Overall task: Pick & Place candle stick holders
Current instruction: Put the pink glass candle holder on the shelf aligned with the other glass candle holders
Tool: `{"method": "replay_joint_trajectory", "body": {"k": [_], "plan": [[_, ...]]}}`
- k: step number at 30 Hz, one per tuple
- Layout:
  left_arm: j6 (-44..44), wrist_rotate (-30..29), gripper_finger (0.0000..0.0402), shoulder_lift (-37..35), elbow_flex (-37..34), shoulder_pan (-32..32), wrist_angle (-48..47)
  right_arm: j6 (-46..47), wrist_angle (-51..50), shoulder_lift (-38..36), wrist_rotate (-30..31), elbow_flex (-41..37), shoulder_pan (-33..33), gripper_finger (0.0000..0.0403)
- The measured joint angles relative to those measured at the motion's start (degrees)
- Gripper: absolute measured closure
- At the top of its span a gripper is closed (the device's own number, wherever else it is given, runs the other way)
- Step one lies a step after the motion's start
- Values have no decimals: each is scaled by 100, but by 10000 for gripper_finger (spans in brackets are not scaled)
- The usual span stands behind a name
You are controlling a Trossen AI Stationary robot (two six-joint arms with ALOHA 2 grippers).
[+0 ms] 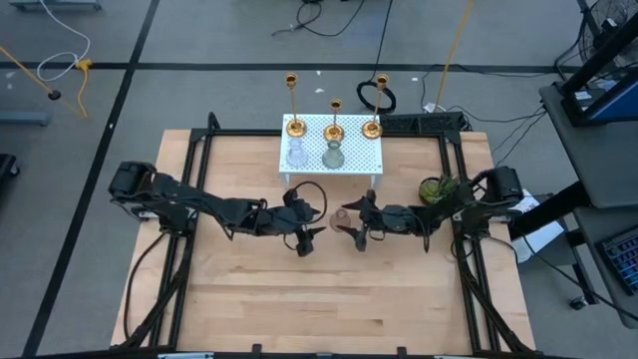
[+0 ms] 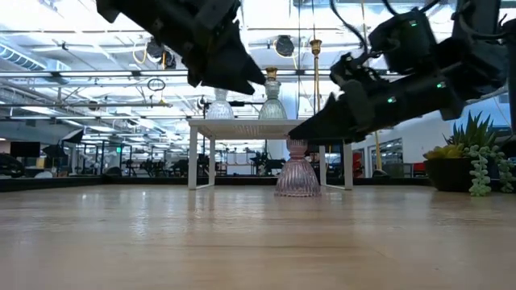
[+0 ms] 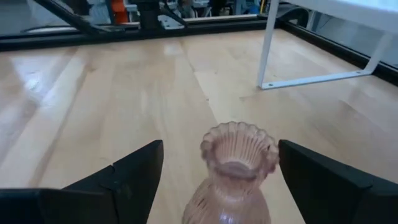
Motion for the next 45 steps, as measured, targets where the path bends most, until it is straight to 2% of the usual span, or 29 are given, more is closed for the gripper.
{"method": "replay_joint_trajectory", "body": {"k": [8, 15, 31, 36, 41, 45], "plan": [[-8, -2, 167, -67, -2, -146, -103, 261, -23, 604, -1, 400, -179, 96], [-15, 1, 167, -67, -2, -247, -154, 277, -50, 664, 15, 376, -185, 110], [-37, -3, 167, -67, -2, -242, -203, 278, -16, 664, 25, 374, -185, 279], [-39, -4, 167, -67, -2, -242, -216, 278, -36, 568, 20, 367, -184, 278], [-45, -6, 167, -67, -2, -242, -225, 278, -64, 255, 3, 353, -158, 260], [-54, -6, 167, -67, -2, -242, -223, 104, -264, -235, 1, 274, -135, 276]]}}
